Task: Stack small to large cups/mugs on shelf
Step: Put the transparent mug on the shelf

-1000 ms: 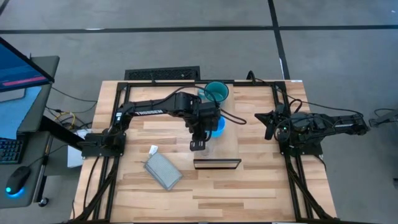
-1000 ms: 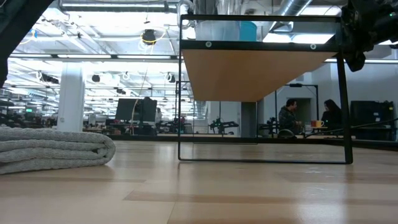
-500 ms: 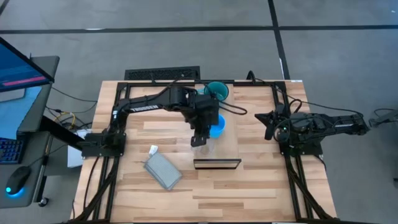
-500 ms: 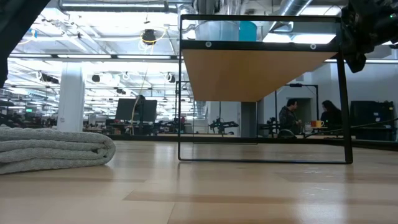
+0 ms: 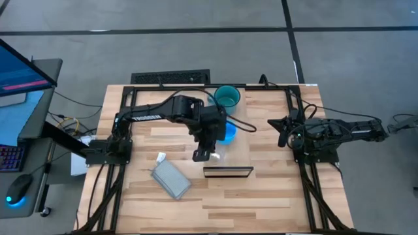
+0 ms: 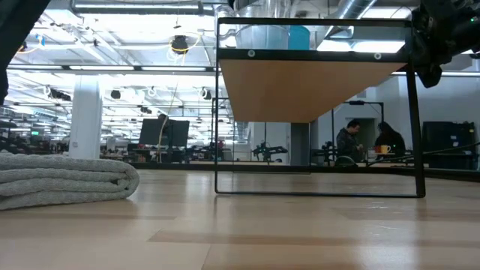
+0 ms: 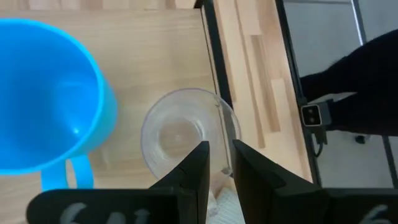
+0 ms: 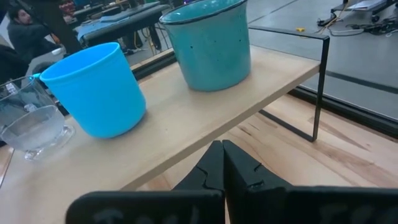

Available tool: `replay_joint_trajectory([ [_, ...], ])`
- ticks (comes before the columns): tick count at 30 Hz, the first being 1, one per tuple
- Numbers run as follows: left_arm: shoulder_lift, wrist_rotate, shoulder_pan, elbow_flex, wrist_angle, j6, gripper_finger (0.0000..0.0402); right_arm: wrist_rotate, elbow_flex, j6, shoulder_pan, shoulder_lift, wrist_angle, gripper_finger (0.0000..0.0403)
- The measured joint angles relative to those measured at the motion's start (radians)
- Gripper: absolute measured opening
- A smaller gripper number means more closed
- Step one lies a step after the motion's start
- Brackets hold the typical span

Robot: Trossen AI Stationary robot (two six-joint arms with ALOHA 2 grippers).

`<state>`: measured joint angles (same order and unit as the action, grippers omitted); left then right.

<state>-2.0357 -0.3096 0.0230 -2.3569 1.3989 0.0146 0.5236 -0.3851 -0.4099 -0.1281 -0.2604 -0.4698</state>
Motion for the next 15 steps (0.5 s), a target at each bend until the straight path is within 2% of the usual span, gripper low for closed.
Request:
replay_joint_trajectory([
  [5,0.037,0.059,0.0,0.002,-0.034,-0.012,0.0057,0.0,0.0,0.0,0.0,0.0,-0.002,0.0016],
  [15,0.167,0.384,0.05,0.013,-0.049,-0.1,0.0057,0.0,0.0,0.0,0.0,0.0,-0.002,0.0016],
])
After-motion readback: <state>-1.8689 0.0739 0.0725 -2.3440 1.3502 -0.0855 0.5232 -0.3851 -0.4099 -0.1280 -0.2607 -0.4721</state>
